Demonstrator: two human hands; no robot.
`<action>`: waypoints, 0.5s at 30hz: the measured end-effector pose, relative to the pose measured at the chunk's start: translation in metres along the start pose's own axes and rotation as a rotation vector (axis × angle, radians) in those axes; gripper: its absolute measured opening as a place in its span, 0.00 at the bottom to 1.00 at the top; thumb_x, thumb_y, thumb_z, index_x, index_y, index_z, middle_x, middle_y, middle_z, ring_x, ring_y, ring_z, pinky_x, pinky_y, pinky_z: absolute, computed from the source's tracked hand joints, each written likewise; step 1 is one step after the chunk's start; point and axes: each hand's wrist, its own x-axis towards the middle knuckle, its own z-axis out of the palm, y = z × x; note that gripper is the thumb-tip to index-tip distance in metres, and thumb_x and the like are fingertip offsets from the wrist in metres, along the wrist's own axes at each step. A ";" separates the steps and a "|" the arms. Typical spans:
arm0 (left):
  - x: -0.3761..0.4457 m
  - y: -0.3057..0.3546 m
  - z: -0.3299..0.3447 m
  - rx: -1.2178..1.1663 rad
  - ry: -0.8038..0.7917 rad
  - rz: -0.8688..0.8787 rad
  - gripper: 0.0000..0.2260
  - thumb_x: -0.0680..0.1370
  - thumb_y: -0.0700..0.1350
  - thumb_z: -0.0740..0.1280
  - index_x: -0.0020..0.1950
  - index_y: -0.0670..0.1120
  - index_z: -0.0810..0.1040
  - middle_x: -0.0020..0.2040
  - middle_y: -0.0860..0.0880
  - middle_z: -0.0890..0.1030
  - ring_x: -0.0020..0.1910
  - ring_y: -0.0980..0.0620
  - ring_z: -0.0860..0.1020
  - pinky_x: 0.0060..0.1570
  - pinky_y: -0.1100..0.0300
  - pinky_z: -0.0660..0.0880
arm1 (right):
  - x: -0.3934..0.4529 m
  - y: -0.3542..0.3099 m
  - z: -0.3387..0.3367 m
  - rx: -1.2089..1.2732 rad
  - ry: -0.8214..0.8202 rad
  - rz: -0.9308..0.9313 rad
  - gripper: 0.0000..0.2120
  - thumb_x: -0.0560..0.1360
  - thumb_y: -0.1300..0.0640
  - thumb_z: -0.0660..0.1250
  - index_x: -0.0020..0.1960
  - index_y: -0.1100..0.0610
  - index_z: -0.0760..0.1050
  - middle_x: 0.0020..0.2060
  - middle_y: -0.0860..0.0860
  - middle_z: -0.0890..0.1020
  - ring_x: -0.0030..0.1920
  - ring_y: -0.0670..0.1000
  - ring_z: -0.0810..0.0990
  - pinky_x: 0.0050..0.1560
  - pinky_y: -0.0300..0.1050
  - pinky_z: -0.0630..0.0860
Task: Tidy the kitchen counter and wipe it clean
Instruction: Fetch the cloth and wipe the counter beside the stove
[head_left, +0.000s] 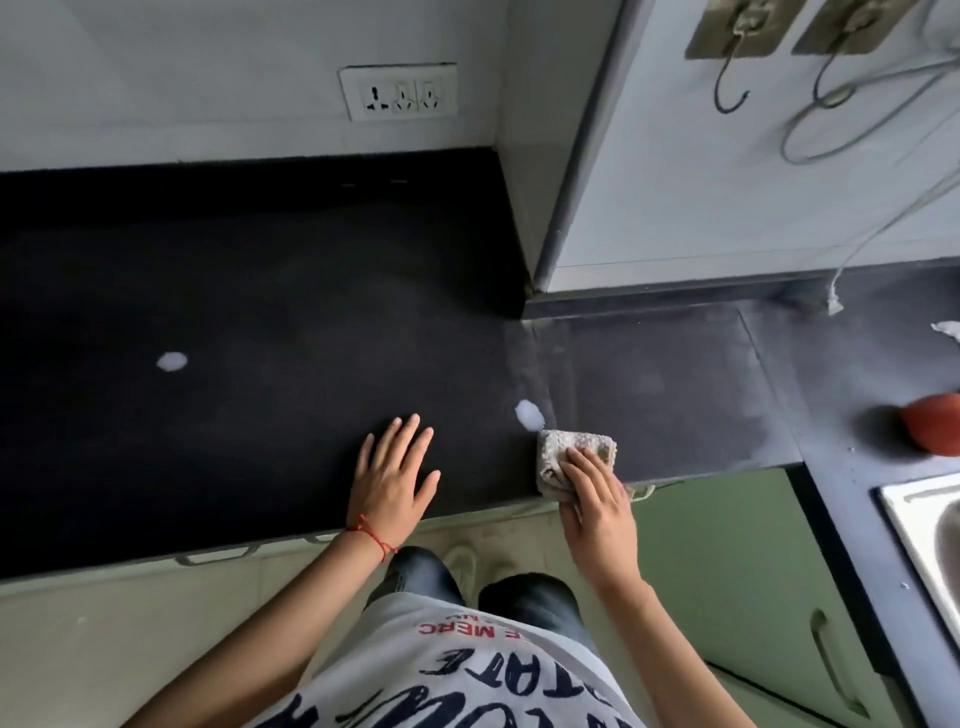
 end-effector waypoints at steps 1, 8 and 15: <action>0.000 0.000 0.000 0.014 0.011 -0.004 0.23 0.73 0.54 0.56 0.66 0.48 0.72 0.68 0.47 0.73 0.68 0.49 0.65 0.64 0.45 0.68 | 0.000 0.001 0.002 -0.008 -0.010 -0.003 0.20 0.70 0.58 0.58 0.60 0.59 0.75 0.62 0.56 0.78 0.67 0.52 0.67 0.65 0.47 0.63; 0.001 0.003 0.002 0.056 0.036 -0.021 0.24 0.72 0.54 0.58 0.66 0.48 0.70 0.68 0.47 0.73 0.67 0.46 0.71 0.66 0.48 0.61 | 0.035 0.002 0.011 -0.019 -0.128 -0.158 0.24 0.72 0.60 0.60 0.67 0.56 0.65 0.67 0.55 0.73 0.70 0.52 0.61 0.69 0.47 0.58; 0.001 0.003 0.005 0.072 0.081 -0.035 0.24 0.72 0.54 0.58 0.67 0.48 0.69 0.69 0.47 0.72 0.68 0.47 0.70 0.67 0.48 0.60 | 0.061 -0.003 0.017 -0.049 -0.138 -0.201 0.24 0.69 0.63 0.66 0.65 0.58 0.72 0.65 0.54 0.75 0.68 0.54 0.69 0.67 0.46 0.62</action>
